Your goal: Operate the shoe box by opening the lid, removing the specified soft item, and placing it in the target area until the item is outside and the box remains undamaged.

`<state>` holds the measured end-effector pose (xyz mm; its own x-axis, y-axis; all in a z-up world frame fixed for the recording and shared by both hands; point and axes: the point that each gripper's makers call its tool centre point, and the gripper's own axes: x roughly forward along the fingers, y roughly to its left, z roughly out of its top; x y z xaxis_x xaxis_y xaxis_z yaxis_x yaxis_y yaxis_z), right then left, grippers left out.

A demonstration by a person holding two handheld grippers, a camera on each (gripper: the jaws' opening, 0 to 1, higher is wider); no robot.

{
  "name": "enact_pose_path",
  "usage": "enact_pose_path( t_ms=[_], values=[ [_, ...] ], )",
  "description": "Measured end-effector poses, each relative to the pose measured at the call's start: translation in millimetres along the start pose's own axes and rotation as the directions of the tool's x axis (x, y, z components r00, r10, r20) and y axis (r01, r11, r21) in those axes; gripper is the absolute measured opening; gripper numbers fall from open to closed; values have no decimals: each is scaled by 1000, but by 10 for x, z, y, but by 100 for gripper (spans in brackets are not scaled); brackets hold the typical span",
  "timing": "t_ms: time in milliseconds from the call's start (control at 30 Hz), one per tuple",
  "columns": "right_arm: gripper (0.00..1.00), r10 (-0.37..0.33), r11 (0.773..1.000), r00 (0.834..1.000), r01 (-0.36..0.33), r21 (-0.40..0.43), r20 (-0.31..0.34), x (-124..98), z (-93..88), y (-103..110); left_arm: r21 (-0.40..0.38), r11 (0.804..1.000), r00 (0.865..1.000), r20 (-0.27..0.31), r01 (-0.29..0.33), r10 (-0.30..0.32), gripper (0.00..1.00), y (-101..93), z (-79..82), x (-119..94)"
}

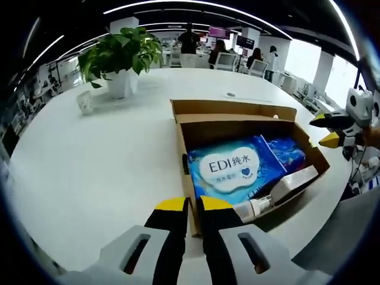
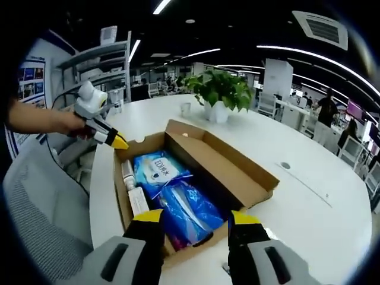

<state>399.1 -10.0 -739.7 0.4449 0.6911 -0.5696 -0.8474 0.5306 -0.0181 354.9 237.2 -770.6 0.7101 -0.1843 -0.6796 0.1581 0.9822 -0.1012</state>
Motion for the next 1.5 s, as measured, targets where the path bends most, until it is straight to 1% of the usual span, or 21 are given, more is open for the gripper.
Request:
enact_pose_path(
  t_ms=[267, 567, 733, 900, 1100, 1500],
  values=[
    [33, 35, 999, 999, -35, 19, 4, 229, 63, 149, -12, 1000, 1000, 15, -21, 21, 4, 9, -2, 0],
    [28, 61, 997, 998, -61, 40, -4, 438, 80, 263, 2, 999, 999, 3, -40, 40, 4, 17, -3, 11],
    [25, 73, 996, 997, -73, 56, -1, 529, 102, 315, -12, 999, 999, 2, -42, 42, 3, 24, -3, 14],
    [25, 99, 993, 995, -99, 63, -3, 639, 153, 403, -13, 999, 999, -2, -45, 45, 3, 33, -1, 24],
    [23, 126, 990, 992, -125, 65, -23, 769, 172, 467, -32, 998, 999, -5, -46, 46, 3, 30, -5, 22],
    [21, 156, 985, 983, -148, 85, -96, 1037, 125, 449, -46, 998, 999, -7, -46, 45, 3, 31, -8, 29]
  ],
)
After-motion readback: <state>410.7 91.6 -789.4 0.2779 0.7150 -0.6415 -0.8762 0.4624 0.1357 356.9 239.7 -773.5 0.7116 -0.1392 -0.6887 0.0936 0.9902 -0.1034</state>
